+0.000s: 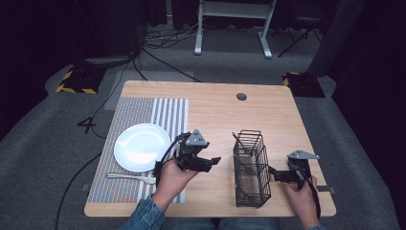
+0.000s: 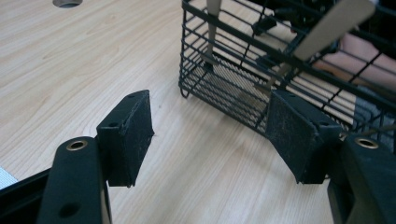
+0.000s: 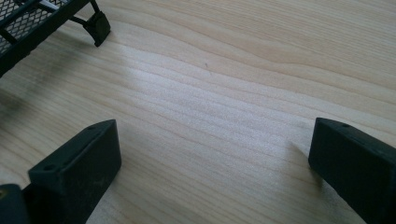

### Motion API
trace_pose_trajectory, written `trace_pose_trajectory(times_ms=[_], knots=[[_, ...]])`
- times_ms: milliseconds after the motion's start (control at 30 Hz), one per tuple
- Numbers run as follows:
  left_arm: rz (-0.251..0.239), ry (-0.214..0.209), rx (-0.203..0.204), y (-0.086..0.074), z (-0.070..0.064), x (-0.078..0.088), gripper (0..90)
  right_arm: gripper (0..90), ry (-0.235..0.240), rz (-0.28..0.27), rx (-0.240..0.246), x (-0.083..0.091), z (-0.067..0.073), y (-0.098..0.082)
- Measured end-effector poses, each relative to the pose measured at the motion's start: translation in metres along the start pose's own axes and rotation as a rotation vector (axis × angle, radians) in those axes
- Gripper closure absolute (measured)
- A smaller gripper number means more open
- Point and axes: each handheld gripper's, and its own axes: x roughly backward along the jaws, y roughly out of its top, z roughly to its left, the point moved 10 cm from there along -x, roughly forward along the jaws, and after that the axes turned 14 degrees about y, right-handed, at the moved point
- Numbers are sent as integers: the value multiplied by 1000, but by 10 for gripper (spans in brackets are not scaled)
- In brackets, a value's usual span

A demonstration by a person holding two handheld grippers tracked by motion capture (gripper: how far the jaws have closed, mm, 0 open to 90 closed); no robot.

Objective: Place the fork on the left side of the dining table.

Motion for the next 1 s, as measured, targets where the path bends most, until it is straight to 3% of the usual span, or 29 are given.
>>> trace_pose_trajectory(times_ms=[233,467,1000], knots=[[-60,-4,25,19,3,-8,322,23,0,0,1,0,0,0],[-89,-20,49,29,4,-18,328,23,0,0,1,0,0,0],[-111,-47,23,55,-12,-37,475,30,0,-2,1,1,0,0]])
